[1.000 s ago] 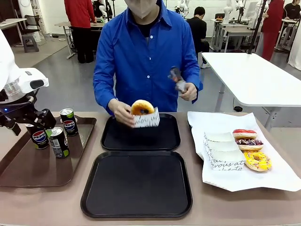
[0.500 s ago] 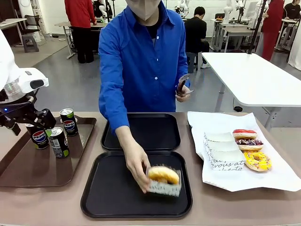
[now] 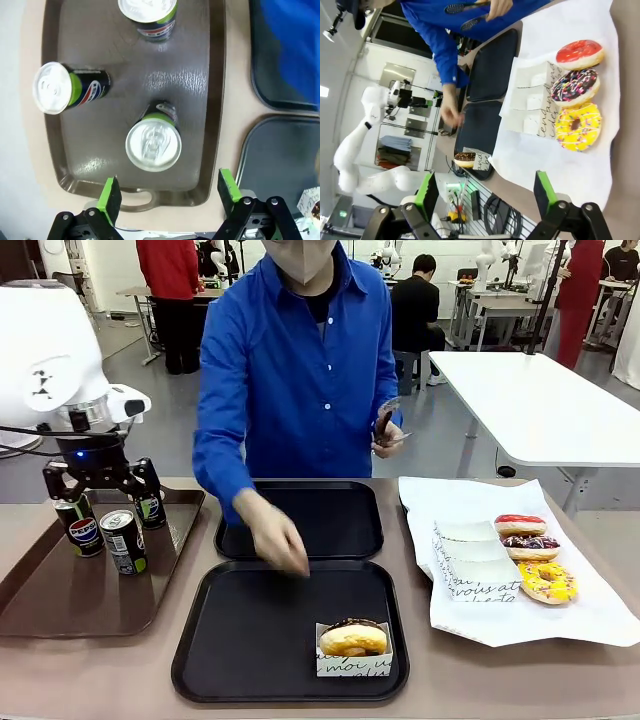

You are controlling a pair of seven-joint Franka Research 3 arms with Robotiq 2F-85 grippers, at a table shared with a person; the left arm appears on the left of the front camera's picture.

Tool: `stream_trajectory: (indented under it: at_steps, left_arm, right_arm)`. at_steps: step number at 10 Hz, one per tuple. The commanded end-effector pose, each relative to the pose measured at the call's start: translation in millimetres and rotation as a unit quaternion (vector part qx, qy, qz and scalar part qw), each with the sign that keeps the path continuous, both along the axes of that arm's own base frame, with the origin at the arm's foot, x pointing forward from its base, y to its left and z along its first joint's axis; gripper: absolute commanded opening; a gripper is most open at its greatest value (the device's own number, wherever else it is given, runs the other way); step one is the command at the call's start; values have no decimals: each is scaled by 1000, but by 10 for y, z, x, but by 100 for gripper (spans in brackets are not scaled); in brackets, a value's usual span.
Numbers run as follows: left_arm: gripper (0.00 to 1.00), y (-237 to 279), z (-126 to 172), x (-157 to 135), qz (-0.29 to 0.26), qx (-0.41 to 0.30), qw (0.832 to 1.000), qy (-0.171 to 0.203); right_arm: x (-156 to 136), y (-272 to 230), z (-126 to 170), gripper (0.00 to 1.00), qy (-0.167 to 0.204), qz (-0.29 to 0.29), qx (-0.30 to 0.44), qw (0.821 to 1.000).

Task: Set up donuts and drinks on trays.
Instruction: Pick up one Pepsi coke and place it on the Flat Tray.

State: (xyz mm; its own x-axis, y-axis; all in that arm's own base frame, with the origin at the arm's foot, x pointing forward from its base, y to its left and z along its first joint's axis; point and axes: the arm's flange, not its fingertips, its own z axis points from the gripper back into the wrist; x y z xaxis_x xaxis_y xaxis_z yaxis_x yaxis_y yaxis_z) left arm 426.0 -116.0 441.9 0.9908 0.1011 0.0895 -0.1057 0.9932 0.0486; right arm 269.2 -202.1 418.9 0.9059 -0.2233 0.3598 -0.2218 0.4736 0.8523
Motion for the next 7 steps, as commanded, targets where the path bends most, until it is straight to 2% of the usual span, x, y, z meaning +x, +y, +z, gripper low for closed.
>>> stream_trajectory:
  at_steps: [1,4,7]
  left_arm:
    - [100,5,-17,129,4,6,1000,7]
    - [100,125,-96,169,-15,2,1000,5]
    - [100,191,-263,215,-67,-3,998,-5]
  right_arm:
    - [28,0,14,100,-10,-3,11,1000]
    - [28,0,14,100,-10,-3,11,1000]
    - [28,0,14,100,-10,-3,11,1000]
